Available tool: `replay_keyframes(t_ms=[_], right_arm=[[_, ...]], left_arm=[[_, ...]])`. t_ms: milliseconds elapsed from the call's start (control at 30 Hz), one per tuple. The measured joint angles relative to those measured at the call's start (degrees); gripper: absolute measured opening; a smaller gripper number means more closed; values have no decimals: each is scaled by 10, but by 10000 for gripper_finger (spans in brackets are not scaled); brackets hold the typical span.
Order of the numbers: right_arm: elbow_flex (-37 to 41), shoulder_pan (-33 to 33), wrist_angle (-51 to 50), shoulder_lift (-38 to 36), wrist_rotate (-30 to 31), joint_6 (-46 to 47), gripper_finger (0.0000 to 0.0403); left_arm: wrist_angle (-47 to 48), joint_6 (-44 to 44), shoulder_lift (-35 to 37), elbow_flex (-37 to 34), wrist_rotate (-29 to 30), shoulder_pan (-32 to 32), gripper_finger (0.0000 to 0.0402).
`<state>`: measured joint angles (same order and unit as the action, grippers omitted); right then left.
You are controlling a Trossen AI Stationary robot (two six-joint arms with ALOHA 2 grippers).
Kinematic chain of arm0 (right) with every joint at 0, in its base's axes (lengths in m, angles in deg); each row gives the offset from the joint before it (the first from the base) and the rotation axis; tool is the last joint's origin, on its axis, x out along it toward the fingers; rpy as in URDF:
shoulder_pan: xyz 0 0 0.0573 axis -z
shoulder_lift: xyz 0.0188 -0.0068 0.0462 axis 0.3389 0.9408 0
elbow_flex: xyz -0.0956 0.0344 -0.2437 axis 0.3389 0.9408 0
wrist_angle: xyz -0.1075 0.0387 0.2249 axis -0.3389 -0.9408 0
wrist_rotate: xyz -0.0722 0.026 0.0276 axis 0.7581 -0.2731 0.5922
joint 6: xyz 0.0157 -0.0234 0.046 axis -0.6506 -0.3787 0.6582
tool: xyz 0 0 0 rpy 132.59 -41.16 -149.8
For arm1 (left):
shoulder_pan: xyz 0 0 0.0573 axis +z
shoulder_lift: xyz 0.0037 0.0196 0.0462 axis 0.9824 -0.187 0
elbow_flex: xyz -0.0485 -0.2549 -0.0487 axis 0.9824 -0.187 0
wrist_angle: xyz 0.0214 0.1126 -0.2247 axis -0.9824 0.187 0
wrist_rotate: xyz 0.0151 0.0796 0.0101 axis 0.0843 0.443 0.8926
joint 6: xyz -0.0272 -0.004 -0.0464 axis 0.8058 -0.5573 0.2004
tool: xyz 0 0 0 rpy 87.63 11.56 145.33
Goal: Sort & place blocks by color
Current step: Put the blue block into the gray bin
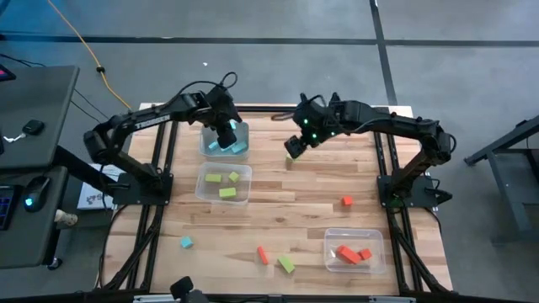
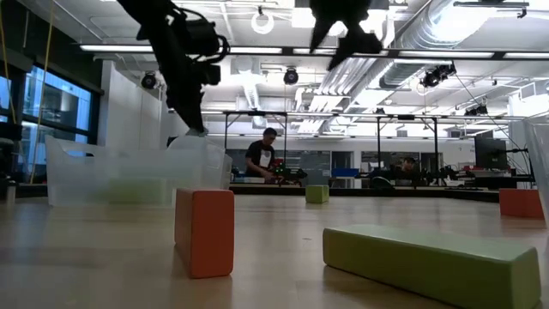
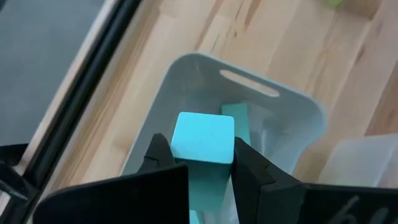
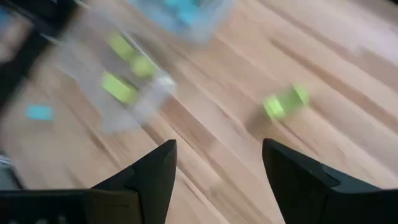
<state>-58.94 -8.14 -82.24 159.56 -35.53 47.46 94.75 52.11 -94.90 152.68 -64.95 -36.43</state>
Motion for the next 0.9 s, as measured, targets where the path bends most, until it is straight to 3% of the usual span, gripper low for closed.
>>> replay_keyframes(t_ms=[167, 433, 900], right_arm=[[0, -17, -73, 13, 16, 32, 227], [0, -44, -106, 59, 18, 69, 227], [0, -86, -209, 156, 1, 69, 227]], left_arm=[[0, -19, -26, 0, -1, 0, 30], [-8, -41, -58, 0, -19, 0, 30], [-23, -55, -118, 0, -25, 1, 31]])
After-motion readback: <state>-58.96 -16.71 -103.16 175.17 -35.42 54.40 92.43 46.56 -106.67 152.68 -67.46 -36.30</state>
